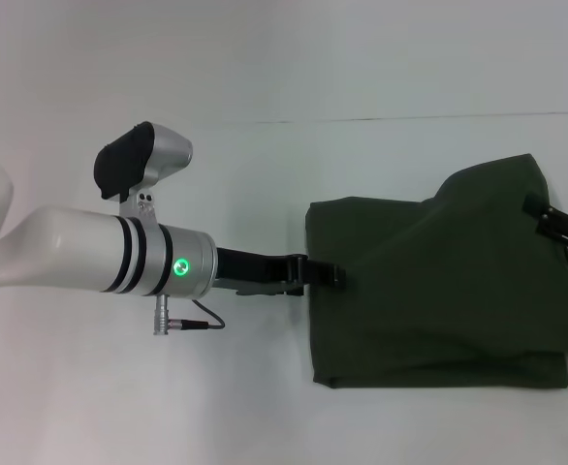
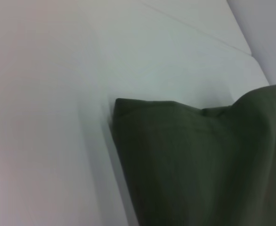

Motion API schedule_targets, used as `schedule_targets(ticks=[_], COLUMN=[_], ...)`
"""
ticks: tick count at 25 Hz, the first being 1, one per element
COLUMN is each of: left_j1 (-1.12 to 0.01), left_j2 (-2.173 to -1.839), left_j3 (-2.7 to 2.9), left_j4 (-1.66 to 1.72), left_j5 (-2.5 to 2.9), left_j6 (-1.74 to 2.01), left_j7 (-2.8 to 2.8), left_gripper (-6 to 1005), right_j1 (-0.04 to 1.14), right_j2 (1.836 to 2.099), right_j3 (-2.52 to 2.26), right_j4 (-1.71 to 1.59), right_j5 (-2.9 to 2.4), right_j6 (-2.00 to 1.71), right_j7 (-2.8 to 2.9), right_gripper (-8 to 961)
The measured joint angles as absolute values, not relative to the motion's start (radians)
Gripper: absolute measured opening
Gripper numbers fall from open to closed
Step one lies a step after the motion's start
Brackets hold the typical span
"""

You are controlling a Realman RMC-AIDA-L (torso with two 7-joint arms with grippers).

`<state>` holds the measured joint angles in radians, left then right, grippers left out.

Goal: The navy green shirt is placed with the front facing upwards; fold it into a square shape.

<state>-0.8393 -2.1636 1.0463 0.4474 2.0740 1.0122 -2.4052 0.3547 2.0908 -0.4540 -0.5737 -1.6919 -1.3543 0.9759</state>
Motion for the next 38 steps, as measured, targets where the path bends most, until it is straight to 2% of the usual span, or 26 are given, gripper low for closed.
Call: schedule_targets(ticks=[18,26,37,38], left_j1=[-0.903,-0.896,-0.892,-0.881], left_j2=[-2.168,-2.173,-2.173,-2.171], left_j3=[1.077,1.077,1.075,1.073], left_j4=[0.393,0.41,0.413,0.423], left_j5=[2.068,2.062,2.05,2.043], left_j6=[0.972,0.99,0.995,1.002], left_j7=[-2.395,-2.335,-2.33,-2.326], left_gripper=[716,502,124,119], right_j1=[0.354,0.355,0.362,0.364], right_j2=[2.091,2.091,2.091,2.091], right_j3=[-0.453,-0.44,-0.44,-0.44], right_j4=[-0.581,-0.577,-0.573,-0.572], right_j5=[-1.692,-1.692,-1.69,-1.69], right_j6=[-1.355,-1.354,-1.346,-1.346], right_j7=[0.981,0.982,0.982,0.982], right_gripper=[908,907,906,906])
